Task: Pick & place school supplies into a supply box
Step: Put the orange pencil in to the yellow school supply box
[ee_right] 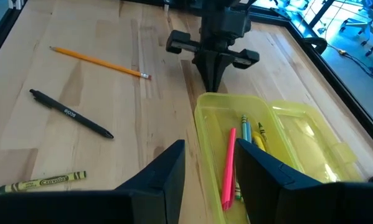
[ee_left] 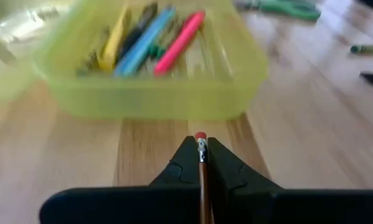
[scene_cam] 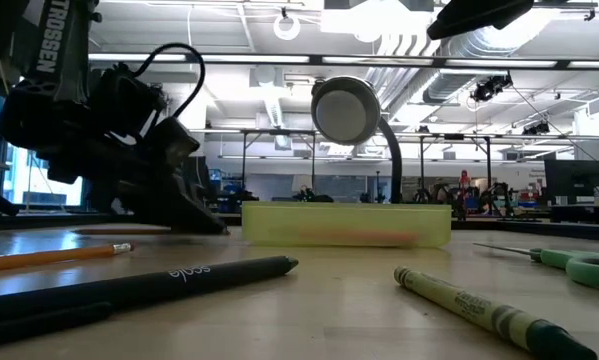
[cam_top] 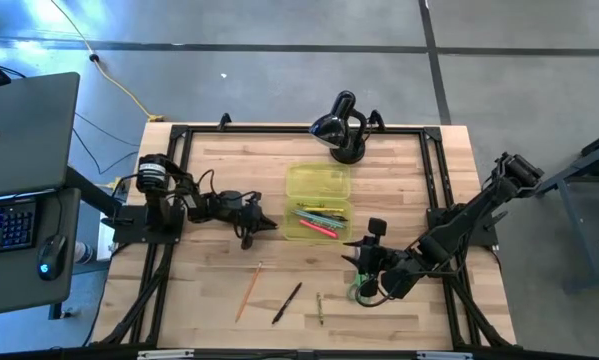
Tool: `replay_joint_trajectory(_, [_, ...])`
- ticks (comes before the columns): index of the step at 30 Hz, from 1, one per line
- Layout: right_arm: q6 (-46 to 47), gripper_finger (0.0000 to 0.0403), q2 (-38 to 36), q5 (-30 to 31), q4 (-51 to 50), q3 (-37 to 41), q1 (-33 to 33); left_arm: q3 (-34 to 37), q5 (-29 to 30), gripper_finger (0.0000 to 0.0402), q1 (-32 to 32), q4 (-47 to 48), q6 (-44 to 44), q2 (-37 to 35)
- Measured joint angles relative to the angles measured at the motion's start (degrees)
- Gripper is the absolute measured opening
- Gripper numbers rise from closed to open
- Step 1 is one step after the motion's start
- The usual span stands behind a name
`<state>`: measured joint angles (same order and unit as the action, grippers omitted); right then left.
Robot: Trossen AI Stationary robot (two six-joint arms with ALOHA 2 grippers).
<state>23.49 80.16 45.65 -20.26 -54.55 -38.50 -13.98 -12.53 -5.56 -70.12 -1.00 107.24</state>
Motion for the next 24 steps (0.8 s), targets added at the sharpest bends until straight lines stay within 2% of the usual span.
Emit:
replay_joint_trajectory(5, [0.01,0.0117,0.0,-1.06,0.2,0.01,0.0,-0.02,-0.09,0.0025,-0.02,-0.37,-2.11,-4.0])
replay_joint_trajectory(11, [-0.09,0.0117,0.0,-1.27,0.25,0.01,0.0,-1.18,0.04,0.0035,-0.02,-0.42,-3.49,-9.74])
replay_joint_trajectory(17, [-0.66,0.0117,0.0,-1.13,0.28,0.01,0.0,-9.48,0.07,0.003,-0.02,1.81,-4.99,-11.0])
replay_joint_trajectory(19, [-1.03,0.0117,0.0,-1.05,0.34,0.01,0.0,-15.27,0.05,0.0032,-0.02,8.94,-6.28,-10.99])
replay_joint_trajectory(24, [-0.83,0.0117,0.0,-1.21,0.46,0.01,-0.01,-33.09,0.03,0.0038,-0.02,38.81,-9.26,-7.0])
